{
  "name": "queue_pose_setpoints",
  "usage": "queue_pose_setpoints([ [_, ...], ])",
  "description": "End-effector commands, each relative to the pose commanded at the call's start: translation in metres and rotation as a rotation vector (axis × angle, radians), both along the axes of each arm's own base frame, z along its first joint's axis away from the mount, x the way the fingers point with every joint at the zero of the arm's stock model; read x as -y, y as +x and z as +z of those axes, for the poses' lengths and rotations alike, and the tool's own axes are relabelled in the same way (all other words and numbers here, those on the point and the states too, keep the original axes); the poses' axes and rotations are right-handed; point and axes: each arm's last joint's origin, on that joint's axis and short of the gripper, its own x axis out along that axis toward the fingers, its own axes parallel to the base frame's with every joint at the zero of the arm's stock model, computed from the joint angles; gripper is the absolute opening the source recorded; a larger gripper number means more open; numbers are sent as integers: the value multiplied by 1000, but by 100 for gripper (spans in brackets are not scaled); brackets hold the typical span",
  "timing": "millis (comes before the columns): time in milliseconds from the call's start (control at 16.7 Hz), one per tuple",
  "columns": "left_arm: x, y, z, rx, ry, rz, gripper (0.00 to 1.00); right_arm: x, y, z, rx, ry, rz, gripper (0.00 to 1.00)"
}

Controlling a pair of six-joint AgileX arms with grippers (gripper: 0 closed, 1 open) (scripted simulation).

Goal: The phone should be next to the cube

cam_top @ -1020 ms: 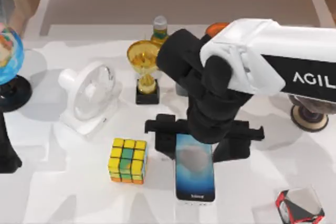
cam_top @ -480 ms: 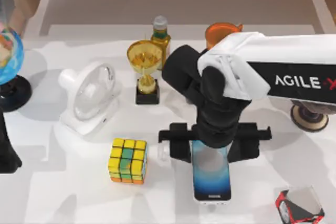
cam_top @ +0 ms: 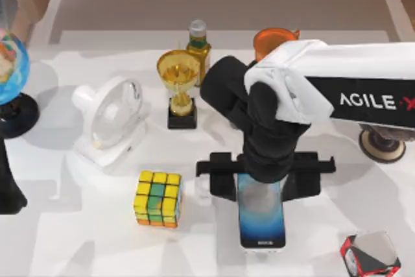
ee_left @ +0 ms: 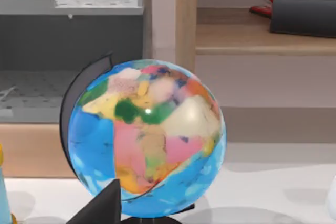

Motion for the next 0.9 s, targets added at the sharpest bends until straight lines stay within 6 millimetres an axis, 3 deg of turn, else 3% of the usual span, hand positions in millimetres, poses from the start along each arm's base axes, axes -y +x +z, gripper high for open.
queue_pose_setpoints([
  [540,0,0,0,0,0,0,100,0,0,0,0,0,0,98],
  [900,0,0,0,0,0,0,100,0,0,0,0,0,0,100],
])
